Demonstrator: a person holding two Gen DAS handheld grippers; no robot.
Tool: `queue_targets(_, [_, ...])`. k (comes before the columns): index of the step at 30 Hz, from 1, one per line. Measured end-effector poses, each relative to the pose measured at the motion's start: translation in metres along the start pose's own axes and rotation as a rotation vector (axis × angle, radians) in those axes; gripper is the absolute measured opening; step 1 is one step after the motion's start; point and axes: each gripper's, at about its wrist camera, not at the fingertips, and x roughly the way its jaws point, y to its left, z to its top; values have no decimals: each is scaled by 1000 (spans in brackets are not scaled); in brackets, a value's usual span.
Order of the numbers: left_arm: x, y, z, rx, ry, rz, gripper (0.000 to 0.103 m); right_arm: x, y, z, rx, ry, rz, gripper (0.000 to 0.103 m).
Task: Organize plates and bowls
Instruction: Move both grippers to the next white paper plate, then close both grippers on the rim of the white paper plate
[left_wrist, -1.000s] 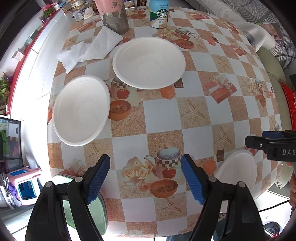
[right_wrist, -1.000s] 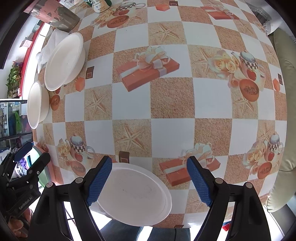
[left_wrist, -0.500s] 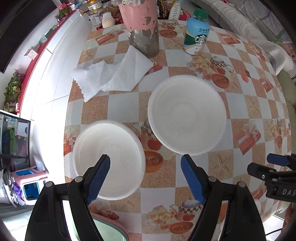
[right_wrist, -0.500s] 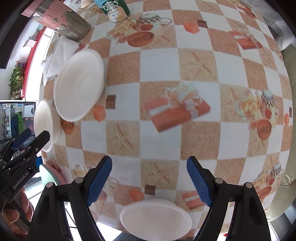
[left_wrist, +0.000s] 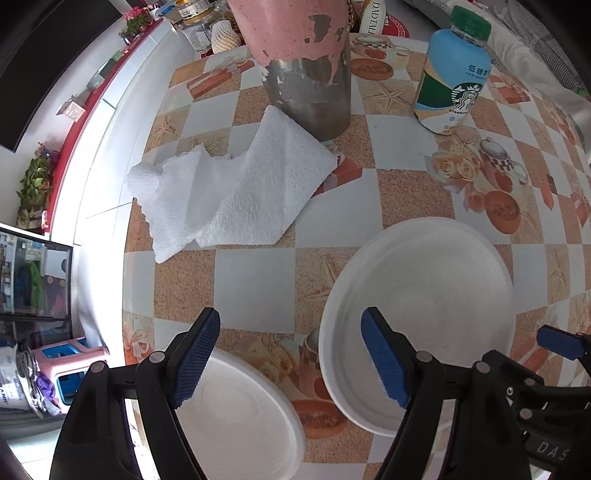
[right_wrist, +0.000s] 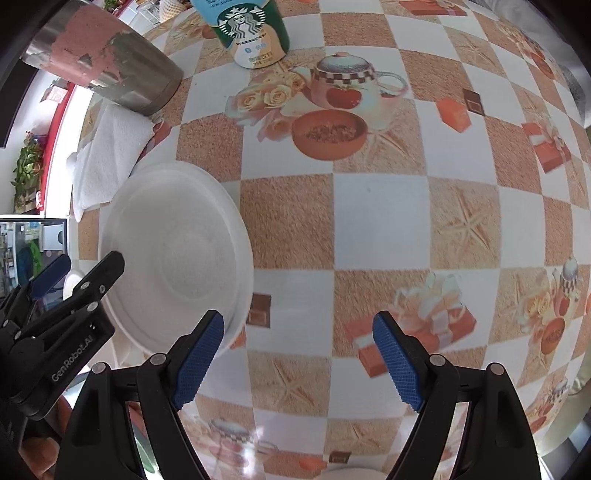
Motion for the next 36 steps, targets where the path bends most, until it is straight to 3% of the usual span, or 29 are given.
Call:
queue_targets(4, [9,-7,5,27,7,0,80,11,10,7,-11,2,2,83])
queue_targets(5, [10,-9,5,30,10,-6,78,12,12,8,-10,-1,5,73])
queue_targets(7, [14,-12,6,28,30,-51,59,16,13,8,-12,6,33,54])
queue_targets(9, [17,-17,4,25,48,-89,42,18,13,7,-7,11,71,44])
queue_targets(11, [18,-23,1,31,62,-114,33,18,14,6,-1,9,135,31])
queue_targets(12, [18,-28,0,40,65,-120,33,19,17,6,-8,13,143,30])
queue_targets(14, [17,-37,-5,64,64,-115,32,18,20,4,-39,20,141,16])
queue_targets(21, [7,-72,-48,140,88,-142,33,17,3,-22,-96,76,99,16])
queue_targets(30, [-9,-108,-116,171,108,-165,34,17,-25,-93,-117,112,52,17])
queue_targets(36, [-13,-111,-124,143,124,-176,35,13,-29,-122,-123,85,25,17])
